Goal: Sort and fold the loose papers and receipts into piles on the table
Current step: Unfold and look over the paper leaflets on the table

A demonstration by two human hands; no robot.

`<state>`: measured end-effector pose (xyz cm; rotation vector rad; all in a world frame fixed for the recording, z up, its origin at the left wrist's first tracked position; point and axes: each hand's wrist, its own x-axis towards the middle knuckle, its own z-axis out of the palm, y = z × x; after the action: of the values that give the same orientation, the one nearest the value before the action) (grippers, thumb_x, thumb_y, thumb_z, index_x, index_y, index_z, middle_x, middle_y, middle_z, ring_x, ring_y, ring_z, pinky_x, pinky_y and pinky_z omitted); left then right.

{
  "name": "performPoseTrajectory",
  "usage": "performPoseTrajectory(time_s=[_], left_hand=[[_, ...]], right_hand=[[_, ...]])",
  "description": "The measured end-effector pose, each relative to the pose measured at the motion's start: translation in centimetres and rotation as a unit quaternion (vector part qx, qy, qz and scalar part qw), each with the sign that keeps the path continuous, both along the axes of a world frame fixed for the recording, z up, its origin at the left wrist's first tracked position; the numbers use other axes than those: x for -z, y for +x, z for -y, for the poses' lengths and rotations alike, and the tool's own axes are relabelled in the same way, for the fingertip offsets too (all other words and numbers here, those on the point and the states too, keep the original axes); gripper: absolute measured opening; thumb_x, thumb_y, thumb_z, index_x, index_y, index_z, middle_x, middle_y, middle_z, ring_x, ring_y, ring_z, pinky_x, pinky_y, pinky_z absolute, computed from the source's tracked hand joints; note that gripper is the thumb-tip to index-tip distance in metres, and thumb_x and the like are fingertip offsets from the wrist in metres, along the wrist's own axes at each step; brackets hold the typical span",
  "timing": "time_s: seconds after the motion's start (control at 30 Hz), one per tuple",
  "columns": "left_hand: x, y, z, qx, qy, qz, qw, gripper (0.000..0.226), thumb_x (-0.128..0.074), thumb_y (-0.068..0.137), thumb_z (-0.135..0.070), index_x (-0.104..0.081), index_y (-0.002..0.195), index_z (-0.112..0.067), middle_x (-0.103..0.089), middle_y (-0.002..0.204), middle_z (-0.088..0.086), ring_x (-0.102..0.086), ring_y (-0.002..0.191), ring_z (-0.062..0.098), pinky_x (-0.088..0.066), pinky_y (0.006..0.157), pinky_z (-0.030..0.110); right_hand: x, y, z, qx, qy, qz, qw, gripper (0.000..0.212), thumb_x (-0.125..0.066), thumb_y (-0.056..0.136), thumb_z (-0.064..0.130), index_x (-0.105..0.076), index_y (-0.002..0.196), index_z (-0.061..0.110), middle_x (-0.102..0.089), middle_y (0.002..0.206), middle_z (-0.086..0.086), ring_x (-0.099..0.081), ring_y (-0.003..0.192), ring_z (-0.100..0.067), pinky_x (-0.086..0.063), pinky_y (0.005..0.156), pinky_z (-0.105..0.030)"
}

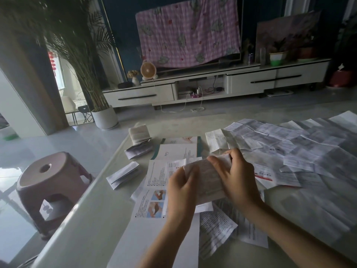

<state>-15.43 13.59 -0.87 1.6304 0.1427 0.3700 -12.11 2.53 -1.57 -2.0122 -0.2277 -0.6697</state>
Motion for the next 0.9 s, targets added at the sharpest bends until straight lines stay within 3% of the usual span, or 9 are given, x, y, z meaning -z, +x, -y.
performPoseTrajectory(time_s=[0.17,0.33,0.5,0.6,0.67,0.77,0.9], left_hand=[[-0.2,0.0,-0.8,0.048,-0.085,-0.044,0.994,0.022,-0.058,0.088,-0.026,-0.067,0.070,-0.018,-0.063,0.071,0.002,-0.059,0.075,0.022,-0.051,0.074,0.043],[-0.5,0.6,-1.8,0.024,-0.097,-0.008,0.995,0.027,-0.058,0.090,-0.030,-0.067,0.067,-0.018,-0.057,0.071,0.004,-0.051,0.074,0.021,-0.043,0.072,0.039],[-0.5,1.7,-4.0,-0.079,-0.024,0.075,0.994,0.037,-0.057,0.091,-0.019,-0.065,0.056,-0.027,-0.052,0.053,-0.013,-0.042,0.055,0.003,-0.037,0.056,0.025],[0.8,2.3,-5.9,-0.178,0.119,0.132,0.968,0.026,-0.051,0.091,-0.016,-0.072,0.077,-0.021,-0.058,0.057,-0.016,-0.050,0.058,-0.002,-0.041,0.055,0.020],[1.6,2.6,-7.2,-0.225,0.202,0.140,0.943,0.028,-0.044,0.086,-0.015,-0.071,0.086,-0.012,-0.061,0.066,-0.013,-0.053,0.062,0.003,-0.041,0.057,0.024],[1.5,3.8,-11.4,-0.318,0.197,0.115,0.920,0.028,-0.043,0.087,-0.010,-0.071,0.086,-0.008,-0.070,0.078,0.006,-0.062,0.073,0.025,-0.040,0.065,0.032],[0.3,5.1,-16.0,-0.357,0.166,0.029,0.919,0.029,-0.049,0.095,-0.018,-0.056,0.120,-0.006,-0.067,0.104,0.020,-0.060,0.101,0.034,-0.037,0.078,0.032]], right_hand=[[0.3,0.1,0.0,-0.033,0.027,0.038,0.998,0.025,-0.057,0.077,0.042,-0.038,0.073,0.025,-0.048,0.060,0.014,-0.055,0.052,0.003,-0.040,0.046,-0.006],[0.3,1.5,-0.8,-0.071,0.093,0.046,0.992,0.036,-0.048,0.083,0.041,-0.056,0.077,0.007,-0.058,0.065,0.004,-0.054,0.059,-0.007,-0.042,0.051,-0.013],[-0.3,2.4,-4.7,-0.070,0.125,0.055,0.988,0.023,-0.055,0.089,0.028,-0.054,0.071,0.014,-0.054,0.061,0.011,-0.054,0.060,0.003,-0.037,0.051,-0.005],[-0.4,3.2,-7.7,-0.062,0.155,-0.008,0.986,0.032,-0.062,0.087,0.031,-0.050,0.061,0.016,-0.053,0.057,0.008,-0.050,0.048,-0.002,-0.037,0.046,-0.006],[-0.2,3.9,-9.0,-0.077,0.119,-0.070,0.988,0.032,-0.060,0.088,0.034,-0.049,0.063,0.017,-0.053,0.061,0.006,-0.048,0.052,-0.001,-0.036,0.043,-0.006],[-0.3,5.1,-11.7,-0.195,0.088,-0.203,0.956,0.017,-0.058,0.090,0.027,-0.049,0.081,0.016,-0.057,0.077,-0.001,-0.053,0.052,-0.010,-0.035,0.036,-0.010],[-0.9,7.2,-16.0,-0.211,0.050,-0.166,0.962,0.008,-0.056,0.092,0.019,-0.051,0.093,0.012,-0.054,0.082,0.005,-0.053,0.071,-0.012,-0.039,0.049,-0.011]])
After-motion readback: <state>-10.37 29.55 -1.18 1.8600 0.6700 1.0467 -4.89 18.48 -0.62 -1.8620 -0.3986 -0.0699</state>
